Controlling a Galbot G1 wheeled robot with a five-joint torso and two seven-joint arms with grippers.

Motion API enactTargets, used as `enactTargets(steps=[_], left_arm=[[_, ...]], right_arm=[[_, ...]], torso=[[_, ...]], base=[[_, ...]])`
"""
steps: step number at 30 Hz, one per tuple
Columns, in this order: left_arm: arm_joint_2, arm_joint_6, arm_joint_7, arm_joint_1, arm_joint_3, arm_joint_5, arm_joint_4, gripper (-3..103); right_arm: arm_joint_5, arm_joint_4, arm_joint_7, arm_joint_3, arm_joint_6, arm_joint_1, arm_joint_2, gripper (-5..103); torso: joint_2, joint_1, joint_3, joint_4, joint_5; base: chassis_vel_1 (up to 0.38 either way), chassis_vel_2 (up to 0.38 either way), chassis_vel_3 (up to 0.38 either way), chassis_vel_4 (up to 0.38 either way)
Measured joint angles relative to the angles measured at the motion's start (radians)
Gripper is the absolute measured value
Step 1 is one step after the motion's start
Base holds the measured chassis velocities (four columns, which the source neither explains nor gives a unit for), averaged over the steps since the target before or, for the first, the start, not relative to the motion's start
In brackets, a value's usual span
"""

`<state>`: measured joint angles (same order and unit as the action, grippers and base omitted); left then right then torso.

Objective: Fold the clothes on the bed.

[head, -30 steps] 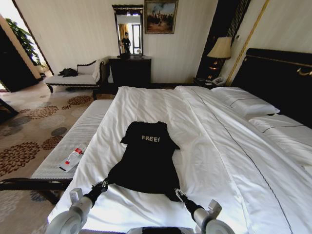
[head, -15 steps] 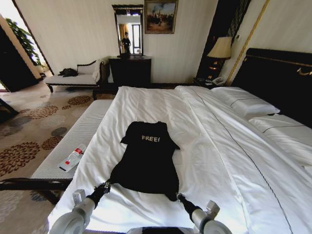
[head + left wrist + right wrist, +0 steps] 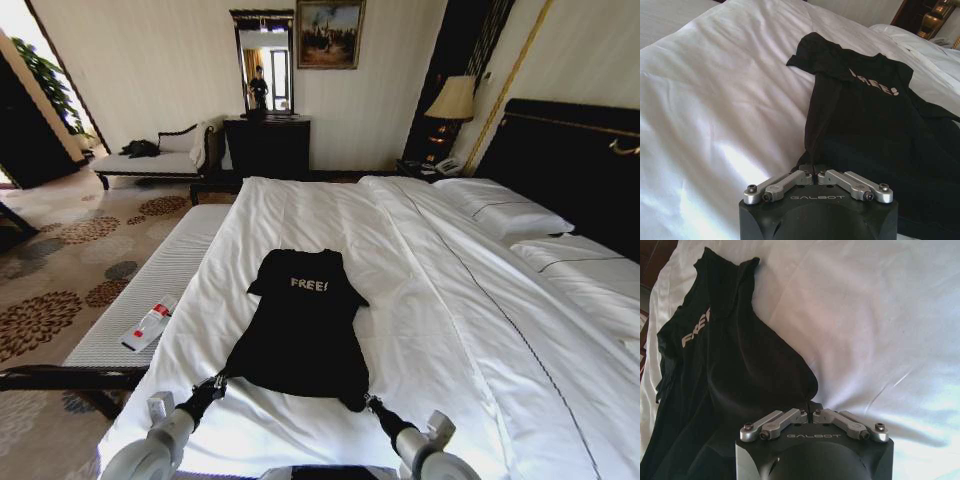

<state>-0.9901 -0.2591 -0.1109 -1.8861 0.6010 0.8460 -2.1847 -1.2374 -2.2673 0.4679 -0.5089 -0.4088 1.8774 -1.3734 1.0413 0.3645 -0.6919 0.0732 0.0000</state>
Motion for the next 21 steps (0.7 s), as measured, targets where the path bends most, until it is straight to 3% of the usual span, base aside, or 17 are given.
enactTargets(steps=[14, 21], left_arm=[[-0.055, 0.015, -0.007, -0.157, 0.128, 0.006, -0.083, 0], [-0.078, 0.024, -0.001, -0.201, 0.151, -0.006, -0.091, 0]], right_arm=[[-0.094, -0.097, 0.033, -0.158, -0.060, 0.093, 0.057, 0], [-0.081, -0.101, 0.033, -0.172, -0.068, 0.140, 0.062, 0]], torso=[[0.000, 0.000, 0.000, 0.0001, 0.0000], [0.000, 0.000, 0.000, 0.0000, 0.0000]], base=[[0.000, 0.000, 0.000, 0.000], [0.000, 0.000, 0.000, 0.000]])
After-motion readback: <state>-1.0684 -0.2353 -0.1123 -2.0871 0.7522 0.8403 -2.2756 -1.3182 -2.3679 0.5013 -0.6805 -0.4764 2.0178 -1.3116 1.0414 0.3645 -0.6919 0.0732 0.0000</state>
